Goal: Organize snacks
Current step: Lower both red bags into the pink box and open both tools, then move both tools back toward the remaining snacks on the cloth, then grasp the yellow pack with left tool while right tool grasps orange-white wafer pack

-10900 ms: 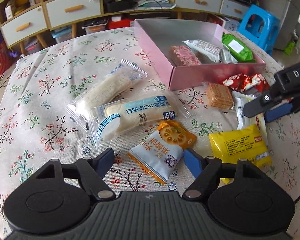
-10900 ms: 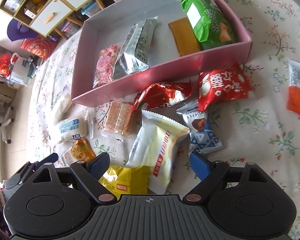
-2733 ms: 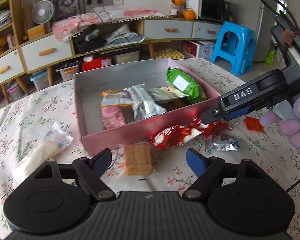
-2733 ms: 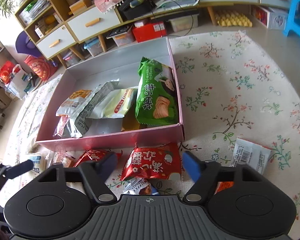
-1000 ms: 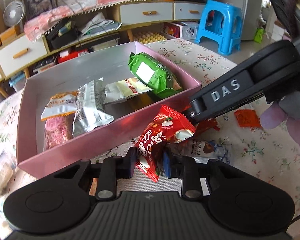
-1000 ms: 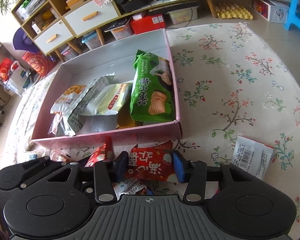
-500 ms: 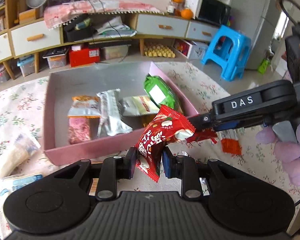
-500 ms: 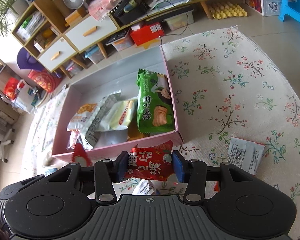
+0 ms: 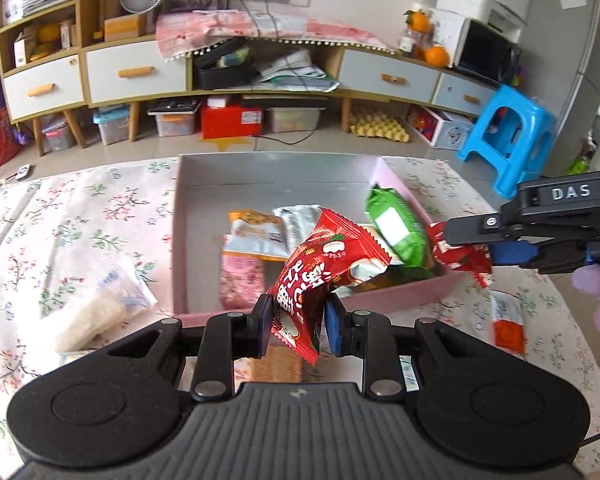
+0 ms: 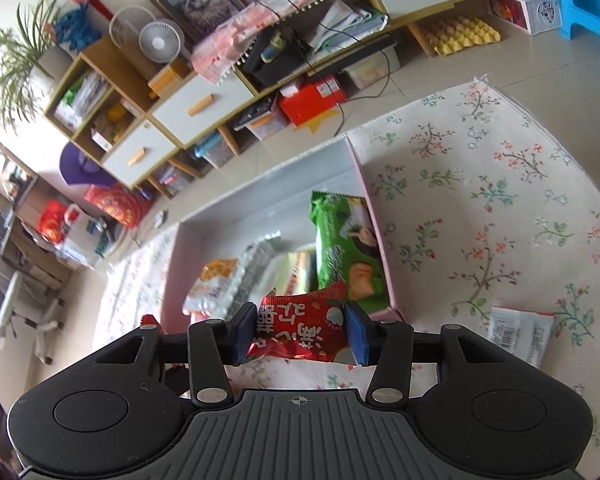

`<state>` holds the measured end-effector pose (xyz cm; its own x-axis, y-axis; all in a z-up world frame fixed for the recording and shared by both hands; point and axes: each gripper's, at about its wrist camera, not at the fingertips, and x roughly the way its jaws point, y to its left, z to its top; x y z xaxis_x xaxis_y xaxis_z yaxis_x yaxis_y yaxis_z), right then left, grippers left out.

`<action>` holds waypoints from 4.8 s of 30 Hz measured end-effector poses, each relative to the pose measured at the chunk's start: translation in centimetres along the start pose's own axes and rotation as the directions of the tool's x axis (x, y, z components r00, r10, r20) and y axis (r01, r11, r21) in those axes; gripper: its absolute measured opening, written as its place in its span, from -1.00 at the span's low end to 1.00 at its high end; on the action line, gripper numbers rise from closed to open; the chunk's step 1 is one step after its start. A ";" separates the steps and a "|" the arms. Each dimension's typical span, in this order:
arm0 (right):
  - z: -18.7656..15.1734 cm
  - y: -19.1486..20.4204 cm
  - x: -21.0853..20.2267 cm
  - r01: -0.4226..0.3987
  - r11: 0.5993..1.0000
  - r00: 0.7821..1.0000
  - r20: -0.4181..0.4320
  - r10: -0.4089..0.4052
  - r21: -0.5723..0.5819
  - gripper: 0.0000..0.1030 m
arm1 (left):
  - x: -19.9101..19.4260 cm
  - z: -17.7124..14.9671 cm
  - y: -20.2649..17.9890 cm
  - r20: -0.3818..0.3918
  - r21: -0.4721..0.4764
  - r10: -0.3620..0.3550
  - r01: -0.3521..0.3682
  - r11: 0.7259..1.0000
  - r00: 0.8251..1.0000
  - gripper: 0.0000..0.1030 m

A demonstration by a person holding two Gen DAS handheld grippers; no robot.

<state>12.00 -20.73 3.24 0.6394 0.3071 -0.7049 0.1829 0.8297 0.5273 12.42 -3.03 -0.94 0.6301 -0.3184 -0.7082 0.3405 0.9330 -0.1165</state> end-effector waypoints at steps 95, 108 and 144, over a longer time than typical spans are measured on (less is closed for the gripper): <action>-7.9 2.2 -2.8 0.239 0.910 0.964 -0.030 -0.264 -0.340 0.79 | -5.3 -7.5 0.9 -0.178 -0.019 0.083 -0.087 0.996 0.981 0.99; -7.0 -2.5 -2.7 0.328 0.898 0.935 -0.037 -0.353 -0.293 0.79 | -2.2 -7.5 -0.1 -0.272 -0.294 0.038 -0.120 0.948 0.962 0.95; -5.2 -6.5 0.2 0.354 0.867 0.922 -0.022 -0.386 -0.351 0.02 | -0.5 -8.2 -0.7 -0.263 -0.295 0.127 -0.205 0.933 0.956 0.58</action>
<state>7.02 -23.66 -2.77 0.5023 -0.0268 -0.8642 0.1229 0.9916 0.0406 6.14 -2.13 -6.18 0.4622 -0.1421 -0.8753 -0.0171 0.9855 -0.1690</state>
